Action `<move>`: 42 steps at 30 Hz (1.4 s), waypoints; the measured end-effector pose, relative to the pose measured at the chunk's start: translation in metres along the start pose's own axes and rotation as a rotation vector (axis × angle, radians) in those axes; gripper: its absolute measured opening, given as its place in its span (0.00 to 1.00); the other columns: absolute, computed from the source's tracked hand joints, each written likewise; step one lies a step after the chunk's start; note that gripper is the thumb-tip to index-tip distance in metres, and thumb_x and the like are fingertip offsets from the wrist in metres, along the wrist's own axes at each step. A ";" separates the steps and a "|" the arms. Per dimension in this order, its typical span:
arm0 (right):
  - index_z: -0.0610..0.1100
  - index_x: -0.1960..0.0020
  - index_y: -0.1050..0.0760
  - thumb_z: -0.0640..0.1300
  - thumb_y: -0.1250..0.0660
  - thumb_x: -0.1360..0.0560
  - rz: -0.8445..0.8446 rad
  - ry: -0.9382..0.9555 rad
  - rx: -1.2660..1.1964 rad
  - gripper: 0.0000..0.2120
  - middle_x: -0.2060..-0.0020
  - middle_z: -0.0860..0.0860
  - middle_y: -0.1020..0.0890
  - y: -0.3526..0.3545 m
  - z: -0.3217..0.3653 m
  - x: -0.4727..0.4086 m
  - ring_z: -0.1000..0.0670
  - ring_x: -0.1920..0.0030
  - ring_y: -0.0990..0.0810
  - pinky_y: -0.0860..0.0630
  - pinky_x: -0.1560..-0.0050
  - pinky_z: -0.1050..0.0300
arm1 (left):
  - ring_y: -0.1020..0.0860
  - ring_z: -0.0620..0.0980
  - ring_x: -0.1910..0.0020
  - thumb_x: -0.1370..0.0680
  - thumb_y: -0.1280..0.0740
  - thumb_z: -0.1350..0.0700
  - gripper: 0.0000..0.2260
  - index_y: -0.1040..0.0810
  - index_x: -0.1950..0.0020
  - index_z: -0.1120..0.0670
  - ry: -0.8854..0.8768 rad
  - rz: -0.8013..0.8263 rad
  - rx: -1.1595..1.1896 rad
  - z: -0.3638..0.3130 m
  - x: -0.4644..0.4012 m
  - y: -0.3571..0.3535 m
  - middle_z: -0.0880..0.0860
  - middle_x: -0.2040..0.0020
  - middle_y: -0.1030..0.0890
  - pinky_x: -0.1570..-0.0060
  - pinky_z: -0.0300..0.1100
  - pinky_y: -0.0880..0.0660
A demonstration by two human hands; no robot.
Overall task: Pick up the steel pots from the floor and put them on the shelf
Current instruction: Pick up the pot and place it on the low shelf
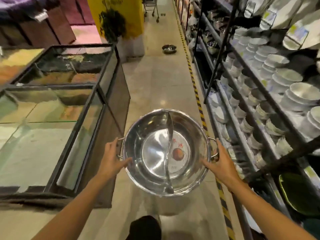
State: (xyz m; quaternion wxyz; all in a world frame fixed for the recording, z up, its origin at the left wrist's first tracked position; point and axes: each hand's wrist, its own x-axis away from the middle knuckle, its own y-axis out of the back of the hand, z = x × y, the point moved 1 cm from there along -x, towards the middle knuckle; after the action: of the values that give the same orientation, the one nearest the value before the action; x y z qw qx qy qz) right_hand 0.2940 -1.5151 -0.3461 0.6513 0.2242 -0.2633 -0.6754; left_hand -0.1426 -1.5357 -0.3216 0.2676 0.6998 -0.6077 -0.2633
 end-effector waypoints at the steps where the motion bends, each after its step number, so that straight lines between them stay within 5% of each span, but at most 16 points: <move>1: 0.60 0.20 0.51 0.74 0.28 0.39 0.007 0.016 0.021 0.56 0.48 0.57 0.28 -0.005 0.005 -0.027 0.58 0.56 0.26 0.29 0.60 0.68 | 0.31 0.43 0.43 0.42 0.29 0.28 0.55 0.42 0.23 0.52 0.026 -0.004 0.009 0.007 -0.022 -0.004 0.53 0.36 0.34 0.44 0.41 0.28; 3: 0.61 0.20 0.51 0.76 0.29 0.39 0.021 0.028 0.040 0.56 0.46 0.57 0.25 -0.016 0.013 -0.081 0.57 0.56 0.23 0.26 0.60 0.64 | 0.32 0.44 0.41 0.42 0.29 0.28 0.56 0.43 0.22 0.53 0.063 -0.014 0.022 0.021 -0.072 -0.011 0.55 0.35 0.34 0.39 0.42 0.30; 8: 0.64 0.21 0.48 0.73 0.26 0.37 0.036 0.037 0.051 0.51 0.32 0.54 0.25 -0.039 0.041 -0.212 0.50 0.39 0.22 0.21 0.40 0.47 | 0.30 0.50 0.37 0.38 0.22 0.39 0.52 0.42 0.22 0.55 0.098 0.026 0.040 0.038 -0.215 -0.015 0.55 0.35 0.34 0.38 0.40 0.31; 13: 0.62 0.20 0.48 0.70 0.25 0.36 0.018 0.021 0.021 0.52 0.27 0.55 0.29 -0.056 0.075 -0.332 0.50 0.34 0.24 0.23 0.36 0.44 | 0.32 0.45 0.39 0.35 0.22 0.42 0.51 0.44 0.21 0.56 0.074 0.050 0.011 0.038 -0.357 0.001 0.53 0.35 0.35 0.38 0.42 0.30; 15: 0.63 0.21 0.48 0.68 0.24 0.35 0.010 0.021 0.009 0.51 0.30 0.53 0.26 -0.062 0.083 -0.378 0.53 0.38 0.23 0.22 0.39 0.49 | 0.33 0.43 0.39 0.35 0.22 0.41 0.51 0.45 0.21 0.56 0.071 0.063 -0.003 0.035 -0.407 -0.001 0.52 0.34 0.35 0.37 0.43 0.30; 19: 0.60 0.21 0.44 0.69 0.24 0.37 0.000 -0.011 0.013 0.51 0.50 0.52 0.22 -0.070 0.083 -0.480 0.54 0.56 0.21 0.22 0.58 0.58 | 0.30 0.47 0.38 0.36 0.21 0.43 0.50 0.42 0.22 0.55 0.094 0.059 -0.009 0.035 -0.510 -0.019 0.52 0.36 0.34 0.37 0.41 0.30; 23: 0.61 0.23 0.43 0.66 0.23 0.36 0.001 0.014 -0.015 0.48 0.50 0.51 0.21 -0.080 0.076 -0.603 0.49 0.54 0.20 0.19 0.55 0.50 | 0.30 0.46 0.38 0.35 0.21 0.43 0.49 0.42 0.22 0.55 0.082 0.044 -0.016 0.033 -0.621 -0.040 0.53 0.34 0.34 0.39 0.40 0.30; 29: 0.57 0.21 0.44 0.65 0.23 0.36 0.080 -0.001 -0.017 0.52 0.53 0.54 0.24 -0.083 0.081 -0.795 0.51 0.56 0.22 0.20 0.56 0.52 | 0.29 0.26 0.56 0.35 0.21 0.43 0.49 0.43 0.21 0.55 0.126 0.002 -0.066 0.016 -0.785 -0.053 0.51 0.35 0.34 0.59 0.20 0.33; 34: 0.58 0.21 0.45 0.68 0.23 0.38 0.106 -0.008 0.035 0.53 0.59 0.55 0.27 -0.089 0.103 -0.945 0.51 0.60 0.25 0.20 0.59 0.47 | 0.28 0.31 0.58 0.34 0.22 0.42 0.48 0.43 0.22 0.55 0.158 -0.018 -0.128 0.011 -0.908 -0.055 0.51 0.38 0.33 0.55 0.28 0.32; 39: 0.60 0.21 0.45 0.76 0.28 0.42 0.128 0.020 0.018 0.55 0.59 0.54 0.27 -0.118 0.116 -1.083 0.52 0.60 0.25 0.23 0.61 0.54 | 0.29 0.36 0.55 0.34 0.22 0.44 0.45 0.39 0.23 0.53 0.170 -0.022 -0.116 0.036 -1.042 -0.067 0.51 0.40 0.32 0.50 0.34 0.28; 42: 0.63 0.23 0.44 0.70 0.25 0.39 0.086 0.030 0.051 0.50 0.58 0.55 0.26 -0.139 0.127 -1.166 0.54 0.60 0.25 0.24 0.61 0.58 | 0.26 0.44 0.49 0.33 0.22 0.45 0.44 0.39 0.23 0.54 0.164 -0.025 -0.083 0.054 -1.138 -0.077 0.55 0.37 0.32 0.47 0.40 0.26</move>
State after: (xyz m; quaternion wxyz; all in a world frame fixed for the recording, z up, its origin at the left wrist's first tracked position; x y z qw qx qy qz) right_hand 0.1654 -0.3417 -0.3861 0.6777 0.2393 -0.2800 -0.6364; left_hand -0.2649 -0.4011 -0.3647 0.3419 0.7149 -0.5637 -0.2330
